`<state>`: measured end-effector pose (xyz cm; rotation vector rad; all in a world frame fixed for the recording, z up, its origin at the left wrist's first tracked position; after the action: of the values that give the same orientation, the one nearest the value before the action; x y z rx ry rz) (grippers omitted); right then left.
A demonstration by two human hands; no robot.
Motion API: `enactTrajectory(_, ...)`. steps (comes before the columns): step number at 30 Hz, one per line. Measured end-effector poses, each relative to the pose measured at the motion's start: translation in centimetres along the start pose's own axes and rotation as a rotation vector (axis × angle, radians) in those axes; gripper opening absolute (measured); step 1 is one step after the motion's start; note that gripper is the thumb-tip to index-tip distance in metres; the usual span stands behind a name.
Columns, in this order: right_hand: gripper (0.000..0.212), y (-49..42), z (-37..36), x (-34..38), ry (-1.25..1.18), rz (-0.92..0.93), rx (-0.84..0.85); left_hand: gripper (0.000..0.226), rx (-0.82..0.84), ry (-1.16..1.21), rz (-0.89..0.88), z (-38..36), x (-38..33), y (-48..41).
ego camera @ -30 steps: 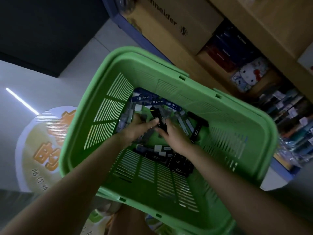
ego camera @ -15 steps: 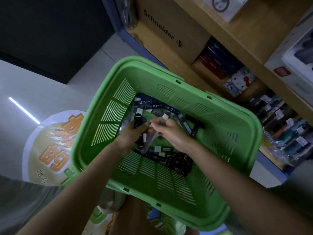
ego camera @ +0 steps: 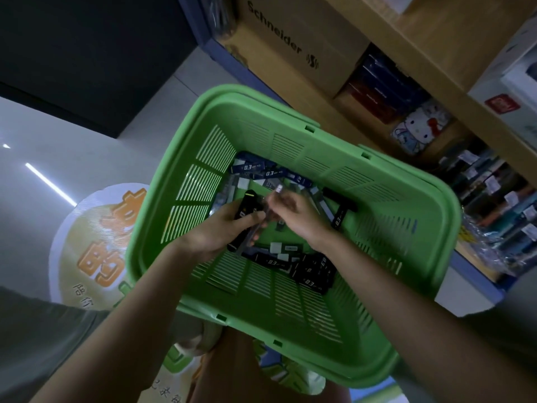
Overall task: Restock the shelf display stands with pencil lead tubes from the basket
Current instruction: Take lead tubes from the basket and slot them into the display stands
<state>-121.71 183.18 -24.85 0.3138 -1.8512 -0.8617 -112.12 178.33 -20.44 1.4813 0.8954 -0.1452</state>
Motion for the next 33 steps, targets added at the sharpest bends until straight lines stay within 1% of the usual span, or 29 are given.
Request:
enactTrajectory(1, 0.040, -0.2, 0.6, -1.3, 0.014, -0.023, -0.027, 0.020, -0.029, 0.003, 0.000, 0.3, -0.1, 0.0)
enactTrajectory(2, 0.047, -0.4, 1.5, -2.9, 0.063, -0.053, -0.065, 0.017, -0.068, 0.025, 0.001, 0.8, -0.2, 0.1)
enactTrajectory(3, 0.046, -0.5, 2.2, -4.4, 0.143, -0.076, -0.094, 0.017, -0.104, 0.053, -0.003, 1.2, -0.2, 0.2)
enactTrajectory(5, 0.030, -0.5, 3.5, -7.8, 0.365, -0.137, -0.103, 0.020, -0.144, 0.096, -0.024, 1.9, -0.3, 0.5)
enactTrajectory(6, 0.031, -0.3, 3.6, -9.2, 0.458, -0.177, -0.074, 0.020, -0.152, 0.115, -0.035, 2.1, -0.4, 0.7)
enactTrajectory(8, 0.048, 0.2, 3.1, -11.3, 0.663, -0.226, 0.025, 0.019, -0.151, 0.140, -0.051, 2.2, -0.6, 1.0)
enactTrajectory(10, 0.057, 0.4, 2.1, -12.6, 0.770, -0.245, 0.110, 0.019, -0.154, 0.155, -0.055, 2.2, -0.7, 1.2)
enactTrajectory(13, 0.053, 0.2, 1.0, -13.5, 0.824, -0.261, 0.176, 0.017, -0.169, 0.170, -0.041, 2.1, -0.6, 1.3)
enactTrajectory(17, 0.039, 0.1, 0.3, -13.6, 0.922, -0.269, 0.260, 0.016, -0.169, 0.196, -0.054, 1.7, -1.4, 1.4)
enactTrajectory(20, 0.034, 0.0, 0.1, -13.6, 0.944, -0.268, 0.285, 0.015, -0.170, 0.250, -0.057, 1.4, -1.9, 1.5)
enactTrajectory(23, 0.037, 0.2, -0.1, -12.8, 0.882, -0.252, 0.284, 0.014, -0.155, 0.329, -0.068, 1.1, -2.3, 1.7)
enactTrajectory(29, 0.040, 0.6, 0.0, -7.9, 0.698, -0.162, 0.132, 0.013, -0.159, 0.362, -0.100, 0.7, -3.1, 2.8)
enactTrajectory(31, 0.042, 1.1, 0.0, -5.8, 0.598, -0.129, 0.085, 0.015, -0.162, 0.357, -0.112, 0.6, -3.1, 3.5)
enactTrajectory(33, 0.039, 1.9, -0.1, -3.2, 0.515, -0.094, 0.053, 0.017, -0.190, 0.353, -0.126, 0.8, -3.1, 4.2)
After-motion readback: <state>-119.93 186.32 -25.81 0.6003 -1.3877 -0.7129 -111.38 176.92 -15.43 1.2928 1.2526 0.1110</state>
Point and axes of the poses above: each hand's wrist, its own y-axis away from the middle knuckle, its own z-axis out of the back of the hand, x = y × z, the point moved 9 cm from there along -y, towards the middle knuckle, and after that the axes turned 12 degrees about -y, right-handed, at the moved point
